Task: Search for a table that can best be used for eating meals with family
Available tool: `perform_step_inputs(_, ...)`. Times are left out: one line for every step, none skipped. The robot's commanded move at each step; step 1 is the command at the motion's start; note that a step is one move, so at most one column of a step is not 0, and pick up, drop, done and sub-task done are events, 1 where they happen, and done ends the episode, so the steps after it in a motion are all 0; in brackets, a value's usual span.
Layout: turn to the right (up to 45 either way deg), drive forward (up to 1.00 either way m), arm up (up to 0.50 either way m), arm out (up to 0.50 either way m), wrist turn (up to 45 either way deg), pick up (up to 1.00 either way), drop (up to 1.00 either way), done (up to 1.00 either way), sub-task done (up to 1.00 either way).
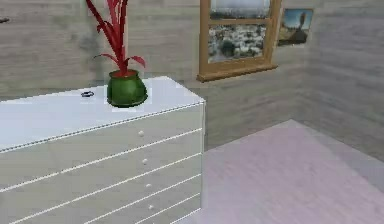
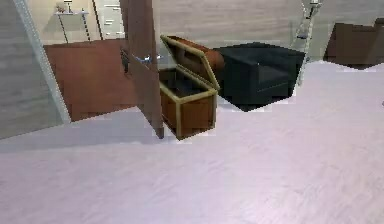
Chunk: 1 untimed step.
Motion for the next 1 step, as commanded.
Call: perform_step_inputs(45.0, 0.0, 0.0, 0.0, 0.0, 0.0, 0.0, 0.0, 0.0)
